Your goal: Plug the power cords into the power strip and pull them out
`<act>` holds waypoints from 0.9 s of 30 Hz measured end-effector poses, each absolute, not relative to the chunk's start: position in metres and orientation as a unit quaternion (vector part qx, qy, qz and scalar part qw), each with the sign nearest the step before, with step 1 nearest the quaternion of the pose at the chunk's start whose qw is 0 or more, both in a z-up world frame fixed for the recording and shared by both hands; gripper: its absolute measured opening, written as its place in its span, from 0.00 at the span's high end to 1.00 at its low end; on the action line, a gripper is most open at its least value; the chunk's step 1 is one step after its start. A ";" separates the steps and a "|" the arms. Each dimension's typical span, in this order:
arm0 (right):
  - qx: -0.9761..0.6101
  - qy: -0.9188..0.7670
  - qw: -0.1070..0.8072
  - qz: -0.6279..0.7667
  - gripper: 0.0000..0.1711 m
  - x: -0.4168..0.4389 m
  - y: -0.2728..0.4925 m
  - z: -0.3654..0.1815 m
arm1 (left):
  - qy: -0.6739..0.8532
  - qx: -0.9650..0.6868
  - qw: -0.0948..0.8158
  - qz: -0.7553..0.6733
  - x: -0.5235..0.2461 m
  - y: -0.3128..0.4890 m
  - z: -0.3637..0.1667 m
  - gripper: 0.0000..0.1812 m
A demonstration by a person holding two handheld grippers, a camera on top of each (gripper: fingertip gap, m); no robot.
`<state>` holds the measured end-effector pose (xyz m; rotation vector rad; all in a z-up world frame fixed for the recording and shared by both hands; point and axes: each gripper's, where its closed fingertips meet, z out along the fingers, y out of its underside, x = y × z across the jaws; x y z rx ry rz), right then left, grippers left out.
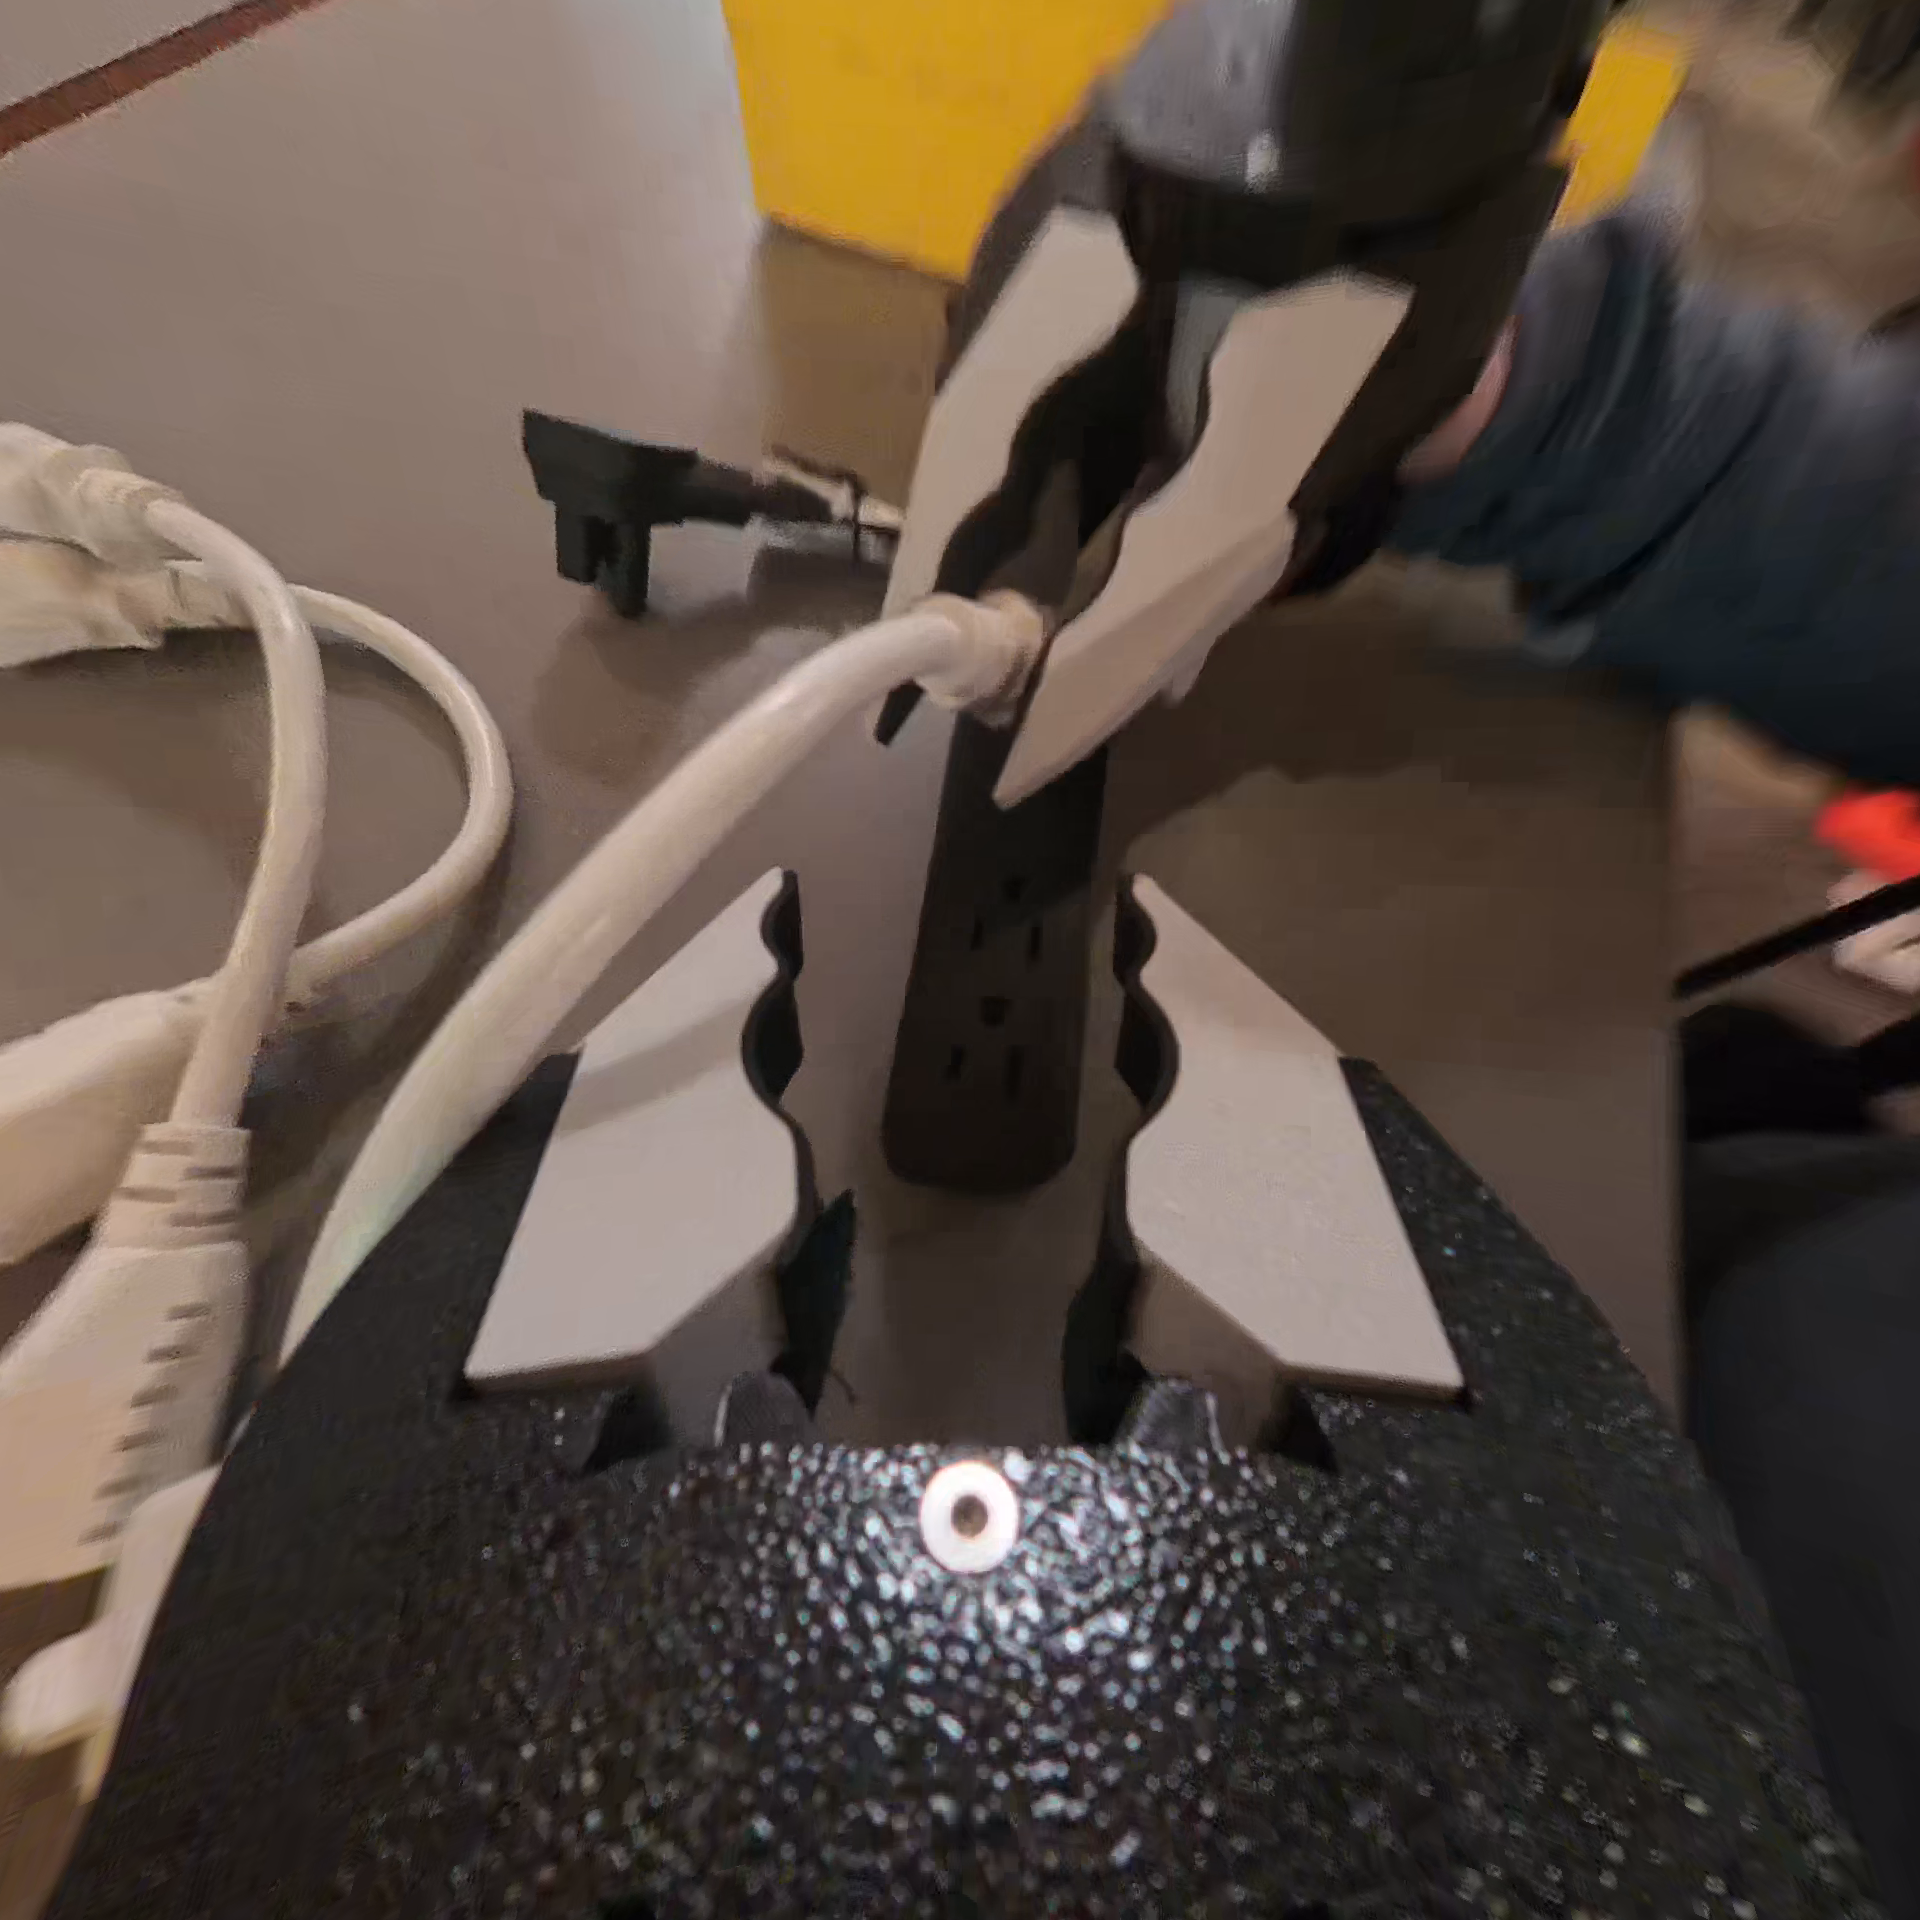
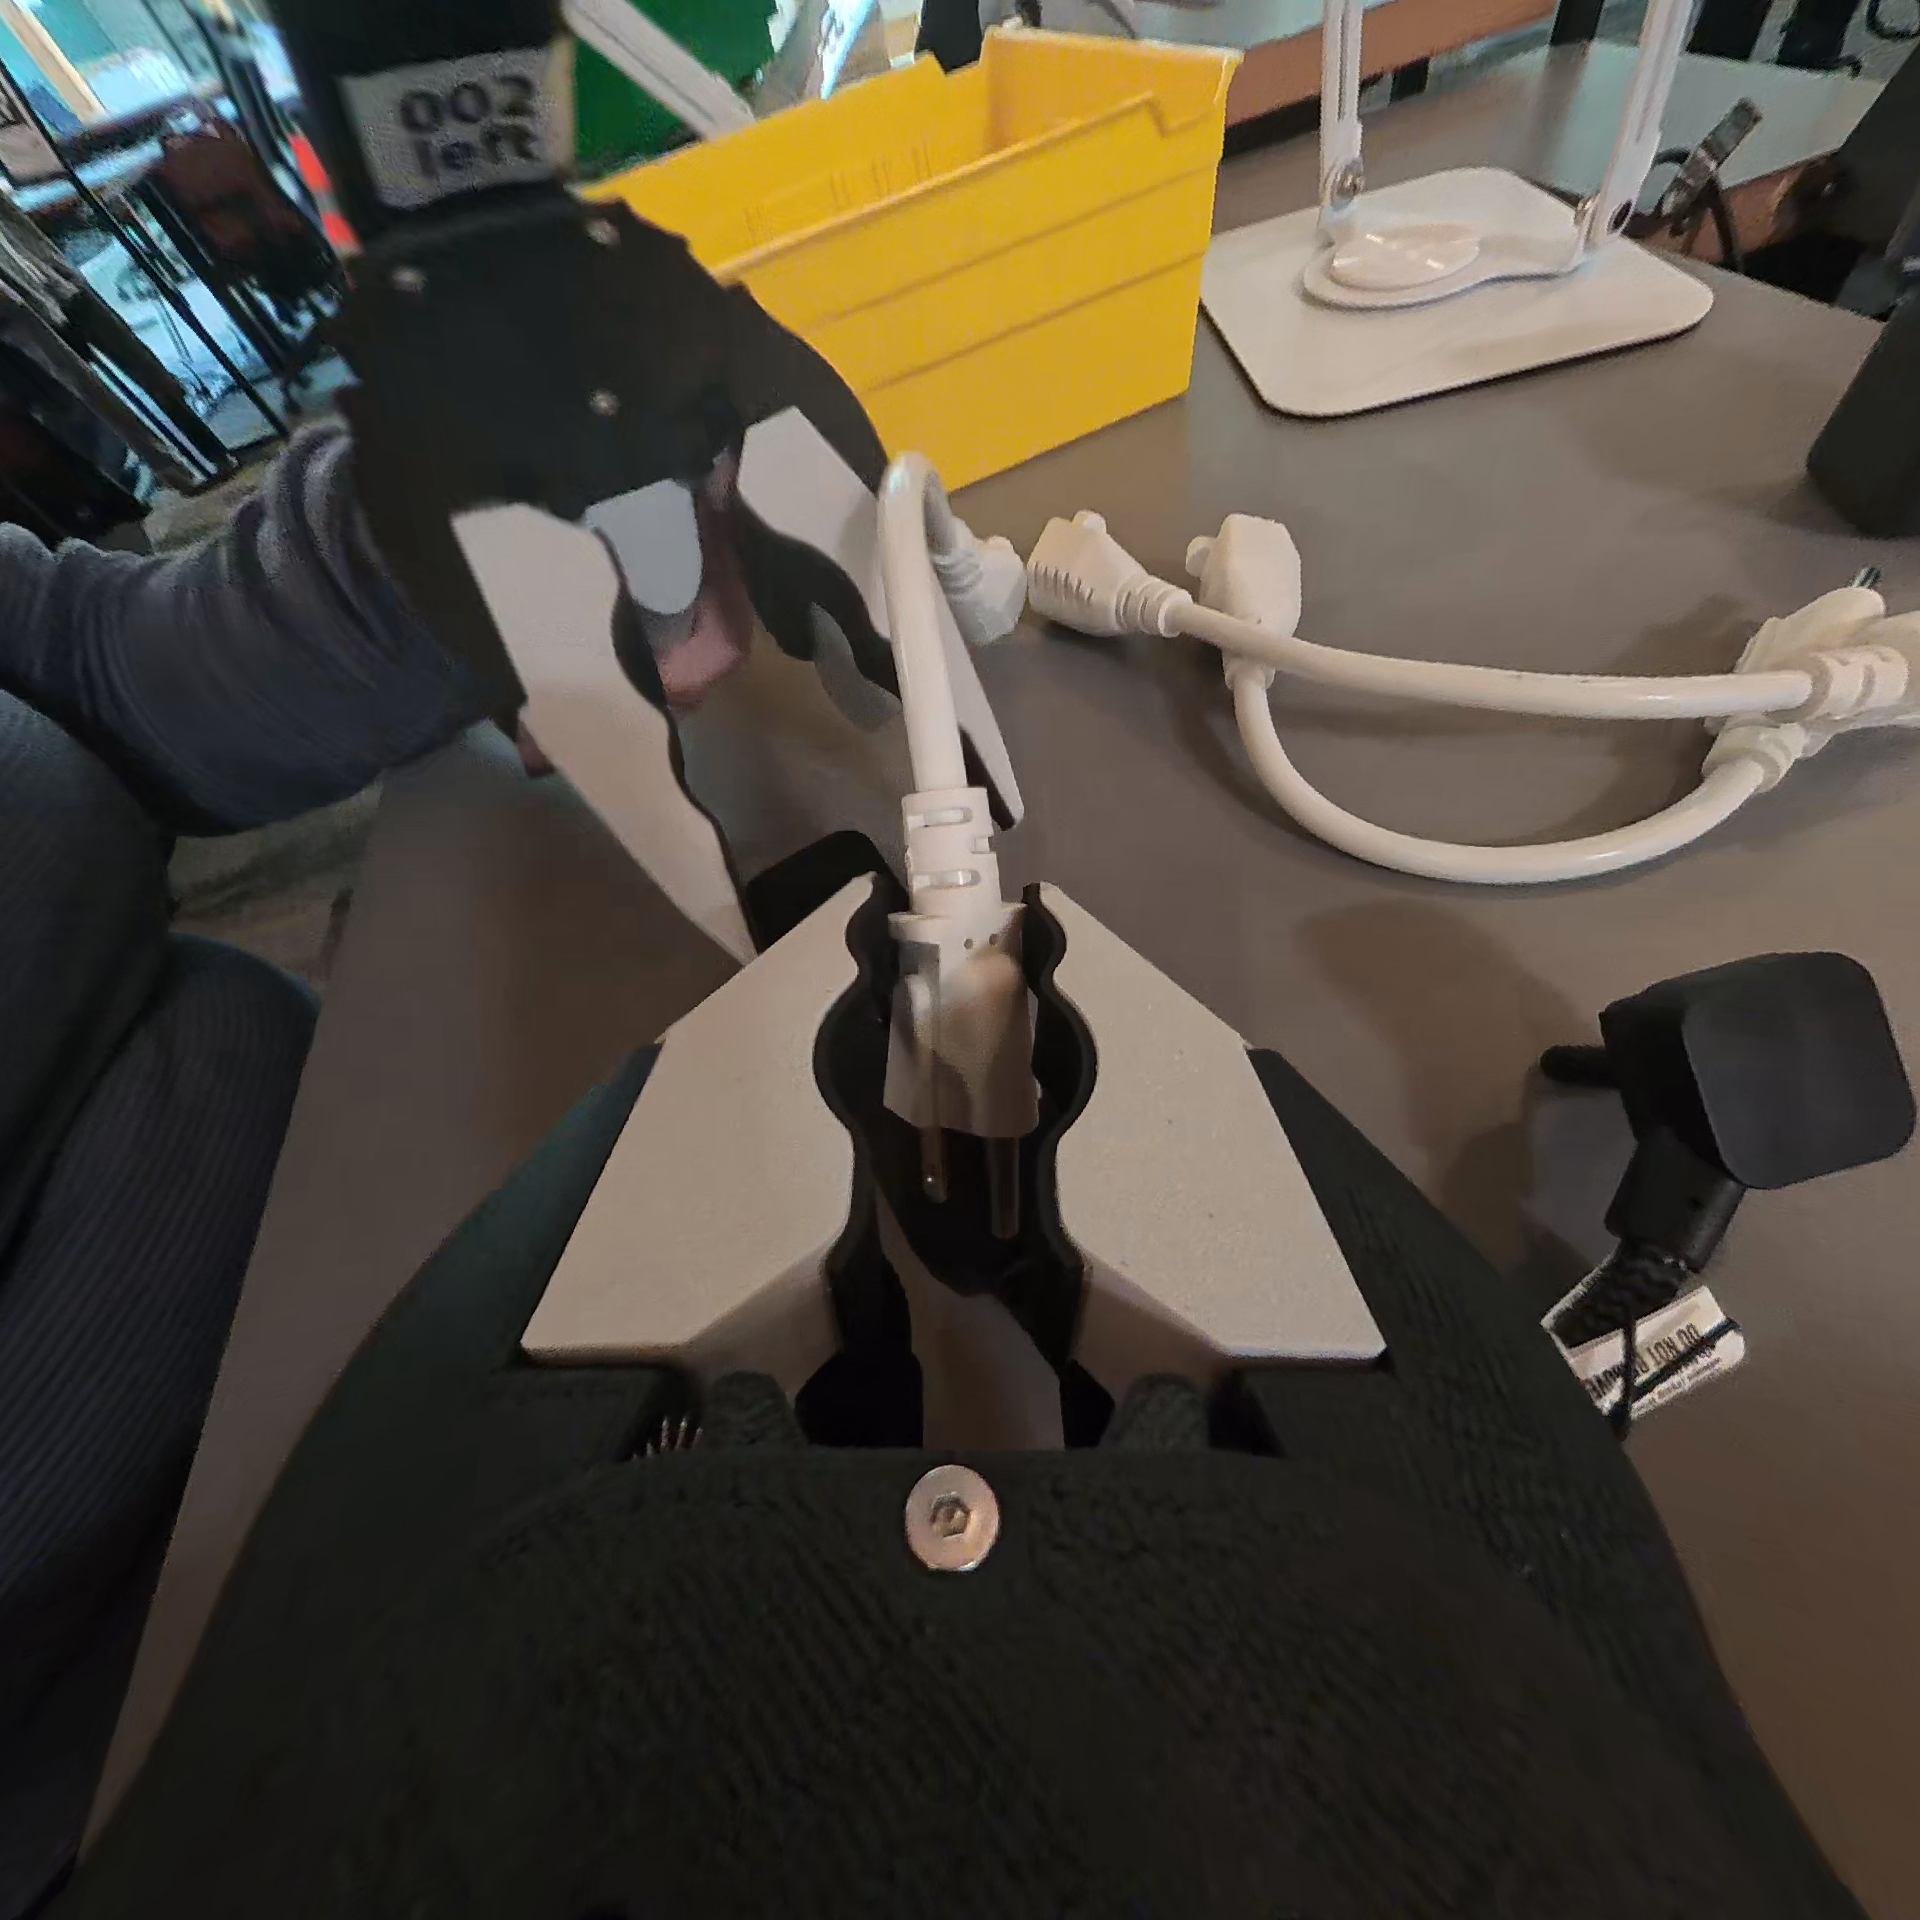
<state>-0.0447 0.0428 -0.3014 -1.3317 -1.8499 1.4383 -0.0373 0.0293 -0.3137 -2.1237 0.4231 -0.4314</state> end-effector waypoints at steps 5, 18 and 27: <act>-0.465 -0.653 0.216 0.558 0.86 -0.044 0.041 -0.288 | 0.079 -0.789 0.529 -0.301 -0.035 0.039 -0.274 0.68; -0.395 -0.697 0.214 0.559 0.86 -0.037 0.018 -0.288 | 0.064 -0.672 0.610 -0.416 -0.026 0.044 -0.214 1.00; -0.408 -0.717 0.220 0.521 0.86 -0.035 0.028 -0.289 | 0.253 -0.738 0.526 -0.339 0.002 0.057 -0.215 1.00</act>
